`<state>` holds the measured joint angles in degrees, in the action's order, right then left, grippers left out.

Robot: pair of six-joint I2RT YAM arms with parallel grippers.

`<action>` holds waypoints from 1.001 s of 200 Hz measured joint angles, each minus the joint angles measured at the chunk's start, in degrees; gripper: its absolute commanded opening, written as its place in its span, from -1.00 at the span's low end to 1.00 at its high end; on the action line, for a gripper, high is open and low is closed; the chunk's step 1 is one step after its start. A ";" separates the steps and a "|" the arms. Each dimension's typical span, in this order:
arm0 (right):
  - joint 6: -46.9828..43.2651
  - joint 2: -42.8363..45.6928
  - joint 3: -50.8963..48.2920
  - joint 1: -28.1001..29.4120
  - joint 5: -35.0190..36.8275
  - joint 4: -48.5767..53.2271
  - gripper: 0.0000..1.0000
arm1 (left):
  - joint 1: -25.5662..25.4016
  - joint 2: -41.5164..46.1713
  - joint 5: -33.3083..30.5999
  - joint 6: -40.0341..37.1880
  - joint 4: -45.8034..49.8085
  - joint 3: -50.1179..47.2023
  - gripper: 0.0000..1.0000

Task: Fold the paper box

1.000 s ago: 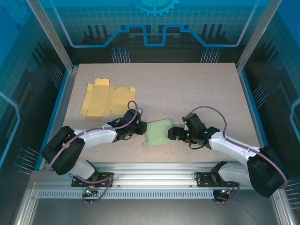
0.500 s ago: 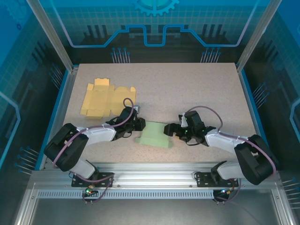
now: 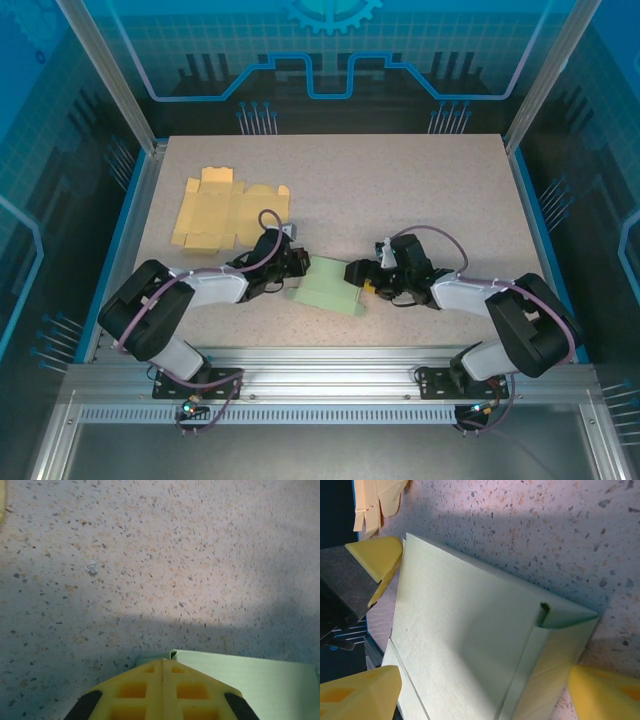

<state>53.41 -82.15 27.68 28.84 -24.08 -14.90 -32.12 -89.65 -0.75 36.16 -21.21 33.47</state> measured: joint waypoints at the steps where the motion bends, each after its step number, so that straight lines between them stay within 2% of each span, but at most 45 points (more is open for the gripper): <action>1: 0.00 0.00 0.00 0.00 0.00 0.00 0.70 | 0.04 -0.02 0.00 0.11 -0.22 -0.11 -1.00; 49: 2.01 0.00 -0.83 0.09 -0.66 -2.86 0.56 | 0.66 -1.22 -0.02 2.99 -4.59 -1.07 -1.00; 95: 3.65 2.23 -1.18 0.09 -0.76 -3.41 0.22 | 1.07 -1.38 -1.01 4.44 -6.21 -1.88 -1.00; 124: 3.56 5.09 -1.05 0.09 -0.39 -3.19 0.16 | 1.33 -1.38 -1.40 4.61 -7.04 -2.47 -1.00; 164: 2.16 5.33 1.27 0.15 1.42 1.40 0.36 | 1.42 -1.42 -1.51 6.19 -7.89 -2.91 -1.00; 200: 1.25 6.29 3.17 0.39 6.36 7.48 0.73 | 1.20 -2.56 -1.62 8.61 -9.84 -3.69 -1.00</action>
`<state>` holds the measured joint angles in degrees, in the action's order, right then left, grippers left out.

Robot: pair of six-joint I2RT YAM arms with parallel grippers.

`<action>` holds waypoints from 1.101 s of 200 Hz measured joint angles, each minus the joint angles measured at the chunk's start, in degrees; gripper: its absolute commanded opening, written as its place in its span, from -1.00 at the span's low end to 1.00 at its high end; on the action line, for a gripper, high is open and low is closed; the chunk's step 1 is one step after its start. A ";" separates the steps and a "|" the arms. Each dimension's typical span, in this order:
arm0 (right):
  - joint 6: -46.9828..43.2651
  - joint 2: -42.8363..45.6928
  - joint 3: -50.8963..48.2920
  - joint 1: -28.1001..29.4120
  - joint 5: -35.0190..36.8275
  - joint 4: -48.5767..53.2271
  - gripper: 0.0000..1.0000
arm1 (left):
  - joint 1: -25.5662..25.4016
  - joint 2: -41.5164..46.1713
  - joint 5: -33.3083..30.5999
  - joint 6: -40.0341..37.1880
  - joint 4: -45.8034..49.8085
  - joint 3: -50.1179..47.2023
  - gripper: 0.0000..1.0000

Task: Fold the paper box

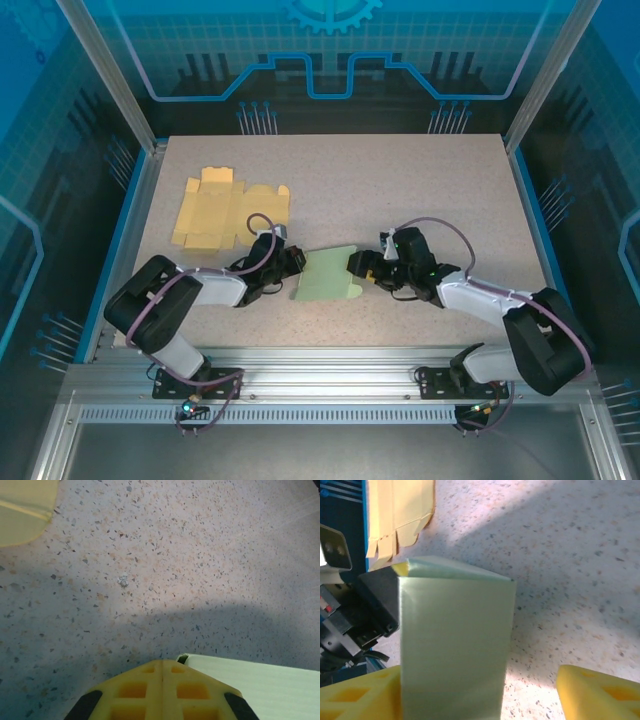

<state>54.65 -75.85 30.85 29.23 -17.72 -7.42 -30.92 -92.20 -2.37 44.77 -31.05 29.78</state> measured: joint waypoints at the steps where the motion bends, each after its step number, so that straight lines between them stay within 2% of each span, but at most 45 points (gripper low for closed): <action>1: 0.11 0.00 0.00 0.00 0.07 0.09 0.73 | 0.00 -0.04 0.00 0.00 -0.07 0.00 -1.00; 20: -0.24 0.09 -0.11 0.00 0.79 0.74 0.73 | 0.00 -0.81 0.00 0.90 -1.66 -0.07 -1.00; 37: -0.42 -0.13 -0.13 -0.02 0.39 0.00 0.65 | 0.00 -1.14 0.02 1.57 -2.34 -0.11 -1.00; 75: -1.03 -3.89 0.00 -0.02 -3.58 -5.29 0.11 | 0.00 -1.20 0.07 1.86 -2.16 -0.31 -1.00; 100: -0.11 -5.40 0.02 -0.04 -5.09 -6.91 -0.05 | 0.11 -1.51 0.02 1.86 -0.52 -1.09 -0.95; 124: 0.68 -4.87 0.02 -0.11 -5.07 -6.64 -0.15 | 0.11 -0.57 0.07 1.44 0.20 -1.20 -0.68; 138: 0.85 -3.76 0.07 -0.35 -5.11 -5.31 -0.19 | 0.00 1.36 0.17 0.57 1.20 -2.12 -0.33; 166: 1.07 -1.81 1.11 -1.84 -5.14 -0.48 -0.19 | -0.09 9.79 0.28 -4.31 2.86 -4.35 0.19; 179: 1.09 -1.07 1.73 -3.06 -5.38 2.01 -0.19 | -0.15 15.23 0.26 -7.98 2.45 -5.42 0.54; 197: 1.07 -0.09 2.89 -5.25 -6.47 5.70 -0.22 | -0.57 22.53 0.74 -15.65 -0.59 -8.00 0.93; 220: 1.05 0.63 4.98 -8.07 -8.98 10.14 -0.26 | -2.14 29.68 2.43 -25.75 -7.54 -13.77 0.98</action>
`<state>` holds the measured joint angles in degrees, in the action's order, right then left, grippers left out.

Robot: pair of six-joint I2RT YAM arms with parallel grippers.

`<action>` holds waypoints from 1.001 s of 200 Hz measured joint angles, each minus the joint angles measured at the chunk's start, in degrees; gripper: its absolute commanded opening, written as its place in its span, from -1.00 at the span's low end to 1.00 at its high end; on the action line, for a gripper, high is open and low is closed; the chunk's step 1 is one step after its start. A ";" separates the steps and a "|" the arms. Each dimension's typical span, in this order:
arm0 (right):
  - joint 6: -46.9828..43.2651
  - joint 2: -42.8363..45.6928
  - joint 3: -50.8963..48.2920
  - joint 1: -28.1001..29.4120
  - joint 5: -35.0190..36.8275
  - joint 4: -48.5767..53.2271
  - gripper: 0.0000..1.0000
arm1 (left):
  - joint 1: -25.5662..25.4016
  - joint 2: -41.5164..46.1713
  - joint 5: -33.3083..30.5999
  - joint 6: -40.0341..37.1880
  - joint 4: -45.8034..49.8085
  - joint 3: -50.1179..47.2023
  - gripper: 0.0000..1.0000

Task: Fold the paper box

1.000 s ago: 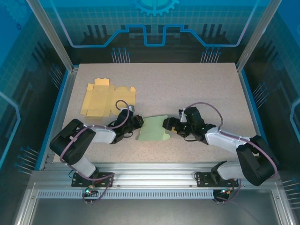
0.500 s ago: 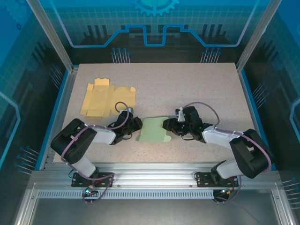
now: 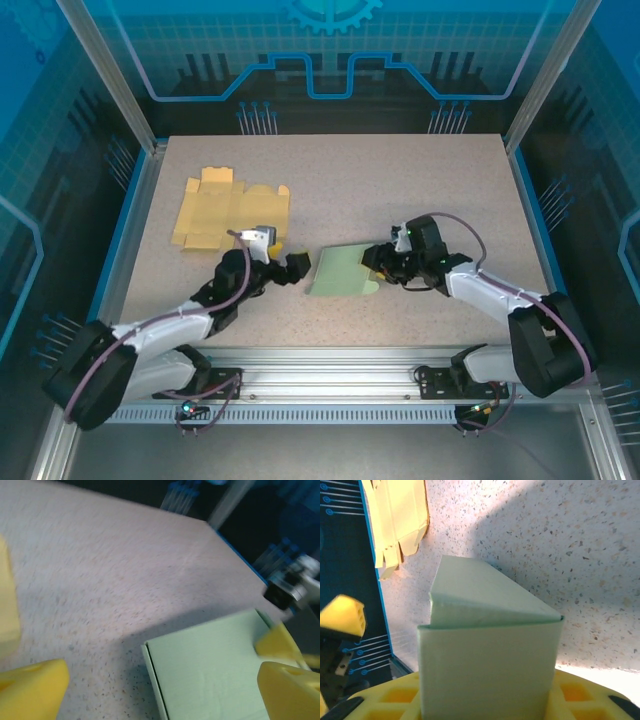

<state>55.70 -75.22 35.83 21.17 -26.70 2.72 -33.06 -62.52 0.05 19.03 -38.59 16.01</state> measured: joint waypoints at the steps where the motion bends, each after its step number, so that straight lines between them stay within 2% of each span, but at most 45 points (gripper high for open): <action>1: 0.02 0.00 0.20 -0.17 -0.24 0.28 -0.26 | -0.26 0.46 0.20 -0.85 -0.50 -0.44 0.98; 20: 0.00 0.00 2.25 -1.86 -2.91 3.43 -0.28 | -5.11 4.94 2.34 -12.11 -5.27 -5.53 0.98; 52: 0.02 -0.31 5.60 -3.26 -7.69 8.33 -0.30 | -15.63 8.66 3.21 -31.41 -5.22 -7.41 0.98; 73: -0.02 -0.52 7.69 -3.30 -9.84 11.41 -0.30 | -19.37 6.75 0.87 -40.00 -5.29 -7.21 0.98; 89: -0.11 -0.52 9.03 -3.30 -10.73 13.79 -0.30 | -21.77 2.03 -2.78 -45.75 -5.14 -5.90 0.98; 110: -0.22 -0.50 9.90 -3.30 -11.54 15.96 -0.30 | -23.98 -4.96 -8.74 -51.43 -5.99 -3.04 0.98; 133: -0.26 -0.48 9.94 -3.30 -11.93 17.97 -0.30 | -24.72 -12.20 -16.20 -56.08 -12.37 -1.46 0.98; 175: -0.24 -0.48 9.94 -3.41 -12.66 19.06 -0.28 | -24.90 -17.51 -23.58 -60.78 -17.27 1.14 0.95; 200: -0.26 -0.48 10.01 -4.00 -12.76 19.12 -0.26 | -25.70 -19.17 -25.29 -62.95 -17.25 2.29 0.61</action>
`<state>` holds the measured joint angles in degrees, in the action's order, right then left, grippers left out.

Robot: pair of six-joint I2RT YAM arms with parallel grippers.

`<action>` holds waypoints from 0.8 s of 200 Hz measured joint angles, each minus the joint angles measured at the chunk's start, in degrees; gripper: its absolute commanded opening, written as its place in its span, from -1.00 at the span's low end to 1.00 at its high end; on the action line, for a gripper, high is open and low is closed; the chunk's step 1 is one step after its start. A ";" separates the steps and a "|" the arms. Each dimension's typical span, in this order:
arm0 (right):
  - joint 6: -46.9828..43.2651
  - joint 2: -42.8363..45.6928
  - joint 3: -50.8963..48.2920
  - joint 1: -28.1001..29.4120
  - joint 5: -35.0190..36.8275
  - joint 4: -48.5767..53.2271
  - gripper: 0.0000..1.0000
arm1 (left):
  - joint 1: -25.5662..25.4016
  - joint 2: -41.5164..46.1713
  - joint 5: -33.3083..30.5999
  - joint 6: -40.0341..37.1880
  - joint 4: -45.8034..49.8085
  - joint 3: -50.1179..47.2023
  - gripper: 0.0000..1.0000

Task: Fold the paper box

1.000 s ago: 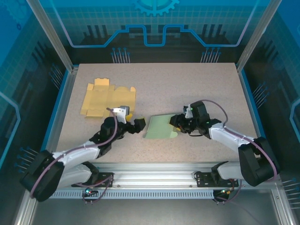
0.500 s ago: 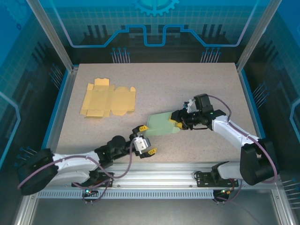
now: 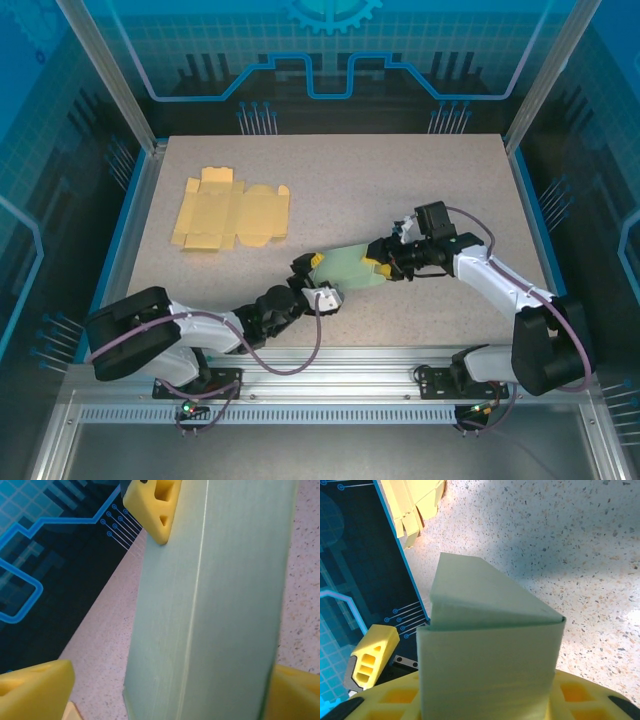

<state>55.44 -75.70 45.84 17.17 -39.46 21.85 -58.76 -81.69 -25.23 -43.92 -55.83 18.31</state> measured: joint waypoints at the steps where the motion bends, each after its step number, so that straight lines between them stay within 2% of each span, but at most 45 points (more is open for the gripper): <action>1: -0.02 0.00 0.02 0.00 0.00 0.00 -0.26 | -0.09 -0.04 -0.04 0.09 -0.02 0.02 0.60; 36: -0.92 -0.07 0.72 -0.39 -0.13 0.17 -0.15 | -0.96 -0.48 -0.96 -1.40 1.25 0.98 0.15; 74: -3.34 -0.39 1.01 -1.14 -1.49 1.70 0.13 | -1.14 2.21 -0.52 -2.60 7.21 1.99 -0.21; 90: -4.46 -0.39 1.01 -1.88 -1.53 2.54 0.40 | -1.25 5.62 0.87 -2.40 13.73 3.04 -0.24; 110: -6.43 -0.37 0.98 -2.97 -1.51 4.00 0.85 | -1.20 10.27 2.34 -1.16 22.84 5.44 -0.24; 136: -9.90 0.13 1.01 -4.48 -0.76 6.54 1.00 | -0.96 15.30 4.66 0.70 35.15 8.90 -0.25; 160: -13.35 3.52 1.05 -5.77 3.76 10.19 1.00 | 0.59 17.70 8.02 2.78 45.66 12.48 -0.28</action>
<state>42.09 -72.18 46.89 11.40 -35.70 32.03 -58.17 -63.99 -17.21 -41.15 -10.17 30.79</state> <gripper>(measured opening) 0.997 0.372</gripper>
